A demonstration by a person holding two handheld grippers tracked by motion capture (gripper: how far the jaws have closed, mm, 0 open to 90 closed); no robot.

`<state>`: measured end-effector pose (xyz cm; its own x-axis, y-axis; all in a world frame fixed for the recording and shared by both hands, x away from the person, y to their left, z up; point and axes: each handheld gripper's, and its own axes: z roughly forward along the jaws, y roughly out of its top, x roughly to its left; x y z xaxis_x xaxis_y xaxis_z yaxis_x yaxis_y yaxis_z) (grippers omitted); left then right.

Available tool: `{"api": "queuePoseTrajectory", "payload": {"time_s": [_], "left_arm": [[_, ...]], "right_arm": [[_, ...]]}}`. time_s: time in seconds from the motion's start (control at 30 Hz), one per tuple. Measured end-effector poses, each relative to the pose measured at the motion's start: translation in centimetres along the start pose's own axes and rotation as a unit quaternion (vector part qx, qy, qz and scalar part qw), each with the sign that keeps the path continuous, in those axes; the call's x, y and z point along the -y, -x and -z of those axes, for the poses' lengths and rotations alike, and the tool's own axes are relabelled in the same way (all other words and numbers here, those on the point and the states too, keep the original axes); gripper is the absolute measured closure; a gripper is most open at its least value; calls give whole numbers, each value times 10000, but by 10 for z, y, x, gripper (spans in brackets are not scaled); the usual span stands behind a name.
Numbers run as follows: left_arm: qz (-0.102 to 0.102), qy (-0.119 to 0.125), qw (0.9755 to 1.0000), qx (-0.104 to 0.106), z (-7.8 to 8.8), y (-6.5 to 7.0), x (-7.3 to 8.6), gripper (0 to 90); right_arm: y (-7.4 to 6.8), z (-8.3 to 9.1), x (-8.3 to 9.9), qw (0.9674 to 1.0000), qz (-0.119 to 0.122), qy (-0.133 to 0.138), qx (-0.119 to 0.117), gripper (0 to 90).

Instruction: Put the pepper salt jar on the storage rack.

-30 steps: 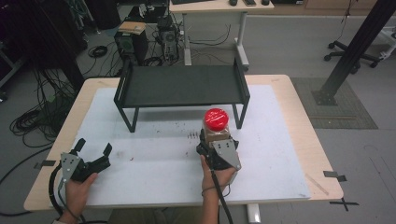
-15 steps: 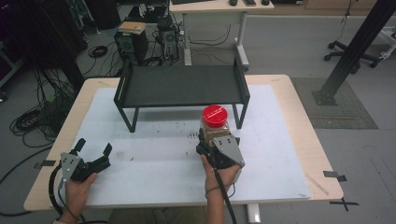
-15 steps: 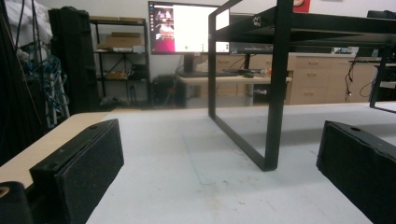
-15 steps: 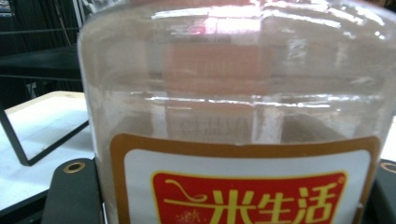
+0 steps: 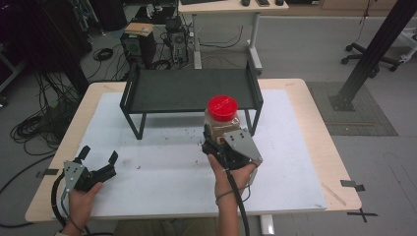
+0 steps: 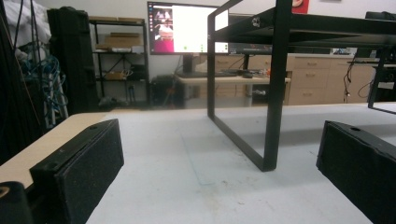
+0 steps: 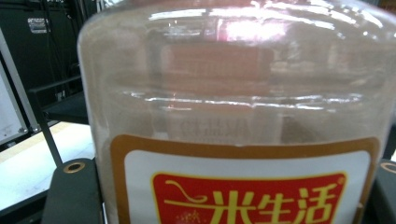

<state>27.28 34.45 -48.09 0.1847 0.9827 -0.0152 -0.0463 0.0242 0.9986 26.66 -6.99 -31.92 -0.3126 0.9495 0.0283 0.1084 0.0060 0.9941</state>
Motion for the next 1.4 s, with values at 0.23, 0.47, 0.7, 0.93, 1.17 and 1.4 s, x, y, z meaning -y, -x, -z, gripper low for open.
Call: {"api": "queuePoseTrajectory", "payload": {"time_s": [0.23,0.47,0.7,0.93,1.17,1.4], "left_arm": [[9,6,10000,4,0,0,0,10],[9,0,10000,13,0,0,0,10],[16,5,10000,18,0,0,0,10],[16,3,10000,22,0,0,0,10],[17,-4,10000,31,0,0,0,10],[20,5,10000,33,0,0,0,10]], "right_arm": [[-5,-1,-22,9999,25,65,-125,257],[-11,-7,-41,9997,187,57,-159,257],[-14,-18,-51,9996,196,92,-207,257],[-17,-30,-56,9995,222,117,-207,257],[-19,-43,-59,9995,233,152,-167,256],[-21,-55,-61,9995,208,171,-172,256]]}}
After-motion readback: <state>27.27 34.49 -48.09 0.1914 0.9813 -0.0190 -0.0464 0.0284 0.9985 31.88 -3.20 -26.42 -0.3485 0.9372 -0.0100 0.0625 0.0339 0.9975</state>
